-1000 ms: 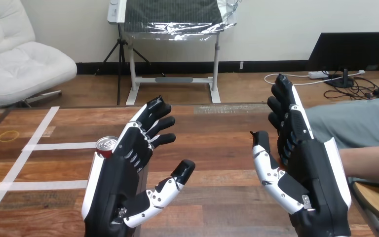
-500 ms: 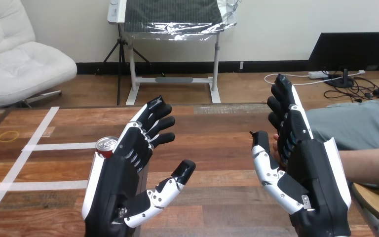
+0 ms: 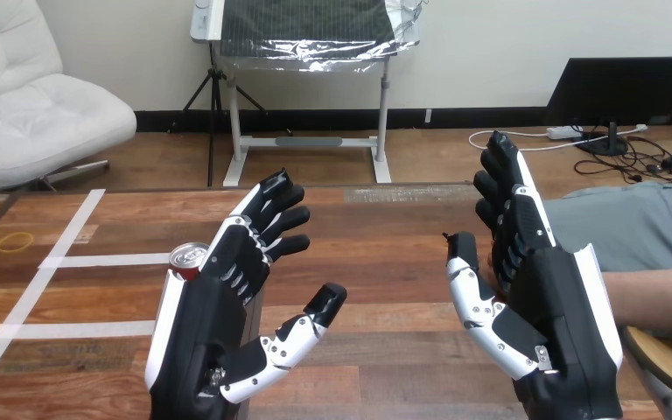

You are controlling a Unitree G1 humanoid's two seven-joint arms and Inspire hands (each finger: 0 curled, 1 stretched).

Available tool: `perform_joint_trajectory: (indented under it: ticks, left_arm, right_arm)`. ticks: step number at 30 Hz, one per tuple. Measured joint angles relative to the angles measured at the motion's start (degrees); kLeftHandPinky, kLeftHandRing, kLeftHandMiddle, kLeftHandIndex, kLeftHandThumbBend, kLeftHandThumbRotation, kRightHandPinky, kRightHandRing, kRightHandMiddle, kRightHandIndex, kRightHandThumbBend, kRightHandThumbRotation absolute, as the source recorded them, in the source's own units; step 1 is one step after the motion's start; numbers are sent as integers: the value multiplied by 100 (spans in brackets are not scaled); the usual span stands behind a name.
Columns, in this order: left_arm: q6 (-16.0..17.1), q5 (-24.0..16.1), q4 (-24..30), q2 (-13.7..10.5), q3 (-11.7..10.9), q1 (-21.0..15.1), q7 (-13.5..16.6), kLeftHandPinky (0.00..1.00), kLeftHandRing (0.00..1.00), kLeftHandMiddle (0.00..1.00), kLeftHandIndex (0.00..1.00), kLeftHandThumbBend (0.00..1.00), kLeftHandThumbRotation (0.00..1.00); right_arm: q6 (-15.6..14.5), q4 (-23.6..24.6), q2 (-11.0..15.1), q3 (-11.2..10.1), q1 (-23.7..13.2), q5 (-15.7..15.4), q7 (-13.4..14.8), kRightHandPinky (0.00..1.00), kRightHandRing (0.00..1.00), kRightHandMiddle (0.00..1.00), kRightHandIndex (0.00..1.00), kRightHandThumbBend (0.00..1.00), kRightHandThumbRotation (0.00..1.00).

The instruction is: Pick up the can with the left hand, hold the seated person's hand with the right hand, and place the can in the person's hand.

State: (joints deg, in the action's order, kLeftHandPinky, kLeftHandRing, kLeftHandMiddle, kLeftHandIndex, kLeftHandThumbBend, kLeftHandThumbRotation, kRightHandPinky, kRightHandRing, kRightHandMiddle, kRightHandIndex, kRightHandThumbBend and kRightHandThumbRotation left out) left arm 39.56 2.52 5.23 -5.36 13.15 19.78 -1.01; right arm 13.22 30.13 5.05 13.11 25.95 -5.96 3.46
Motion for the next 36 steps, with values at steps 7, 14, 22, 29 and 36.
perform_joint_trajectory:
  ticks: [7,14,22,29,36]
  left_arm:
    - [1,-34,0,0,0,0,16,76,84,87,87,59,0]
    - [3,-75,9,6,3,0,90,78,85,88,87,58,0]
    - [60,-312,134,11,-50,1,433,77,86,89,87,57,0]
    - [230,-695,286,10,-181,-4,803,79,87,89,87,57,0]
    - [274,-1106,400,9,-368,-37,1209,86,90,91,89,60,1]
  right_arm:
    - [0,0,0,-3,0,-3,0,100,100,100,100,0,0]
    - [0,0,0,-8,0,-5,-2,100,100,100,100,0,0]
    - [-17,0,0,-11,0,11,-5,100,100,100,100,0,0]
    - [-18,0,0,-11,0,18,-5,100,100,100,100,0,0]
    - [-18,0,1,-12,0,9,-5,100,100,100,100,0,0]
